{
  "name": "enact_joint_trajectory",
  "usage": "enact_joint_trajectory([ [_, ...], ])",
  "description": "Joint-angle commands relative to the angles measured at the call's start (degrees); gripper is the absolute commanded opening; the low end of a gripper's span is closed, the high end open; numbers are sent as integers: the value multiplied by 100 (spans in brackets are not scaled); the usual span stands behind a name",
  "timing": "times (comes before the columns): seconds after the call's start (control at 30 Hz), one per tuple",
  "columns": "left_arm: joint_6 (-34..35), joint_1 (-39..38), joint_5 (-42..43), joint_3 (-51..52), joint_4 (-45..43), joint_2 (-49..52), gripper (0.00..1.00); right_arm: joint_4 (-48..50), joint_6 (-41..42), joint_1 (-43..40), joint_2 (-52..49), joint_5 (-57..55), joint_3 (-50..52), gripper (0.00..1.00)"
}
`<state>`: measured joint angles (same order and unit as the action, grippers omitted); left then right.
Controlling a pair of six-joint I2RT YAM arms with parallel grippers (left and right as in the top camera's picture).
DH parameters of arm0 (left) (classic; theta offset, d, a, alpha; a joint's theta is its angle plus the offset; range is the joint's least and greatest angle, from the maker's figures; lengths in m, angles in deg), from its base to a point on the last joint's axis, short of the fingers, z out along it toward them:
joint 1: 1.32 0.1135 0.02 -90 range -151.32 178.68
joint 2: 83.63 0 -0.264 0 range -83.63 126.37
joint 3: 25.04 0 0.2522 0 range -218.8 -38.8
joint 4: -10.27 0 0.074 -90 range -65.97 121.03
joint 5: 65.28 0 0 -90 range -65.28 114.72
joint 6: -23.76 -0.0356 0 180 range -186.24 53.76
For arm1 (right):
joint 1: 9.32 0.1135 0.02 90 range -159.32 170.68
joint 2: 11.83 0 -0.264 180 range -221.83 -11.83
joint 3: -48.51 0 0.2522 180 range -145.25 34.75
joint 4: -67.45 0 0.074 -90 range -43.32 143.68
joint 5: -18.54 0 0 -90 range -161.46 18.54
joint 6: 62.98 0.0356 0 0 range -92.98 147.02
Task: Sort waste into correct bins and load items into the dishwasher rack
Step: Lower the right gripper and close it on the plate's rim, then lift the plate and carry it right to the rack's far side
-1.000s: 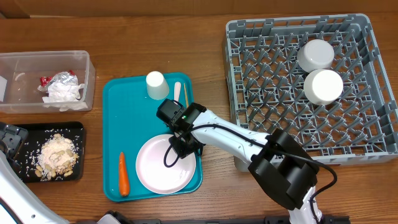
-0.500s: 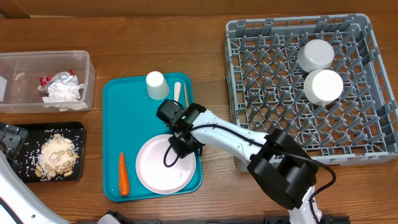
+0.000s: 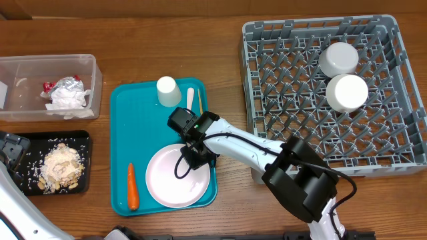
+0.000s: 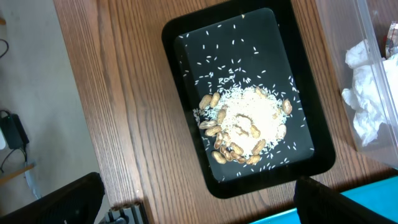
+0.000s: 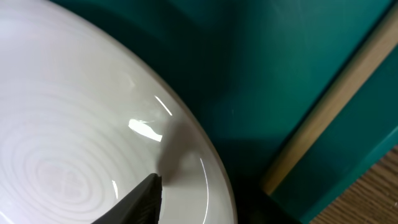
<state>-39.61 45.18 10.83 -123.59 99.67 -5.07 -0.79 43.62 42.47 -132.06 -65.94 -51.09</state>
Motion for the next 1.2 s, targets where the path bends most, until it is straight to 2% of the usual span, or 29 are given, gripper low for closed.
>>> enact_joint_trajectory([
  [0.0,59,7,24,-118,0,20,100,22,59,-4,-44,-74,39,35],
  [0.37,59,7,24,-118,0,20,100,-376,4,-11,-39,-92,-20,5],
  [0.6,59,7,24,-118,0,20,100,-730,-20,-11,-24,-90,-367,4],
  [0.87,59,7,24,-118,0,20,100,-1694,-188,-15,74,-122,-1224,4],
  [1.07,59,7,24,-118,0,20,100,-2363,-179,-116,306,-498,-2000,4],
  [1.17,59,7,24,-118,0,20,100,-2861,-44,-323,483,-1034,-2535,4],
])
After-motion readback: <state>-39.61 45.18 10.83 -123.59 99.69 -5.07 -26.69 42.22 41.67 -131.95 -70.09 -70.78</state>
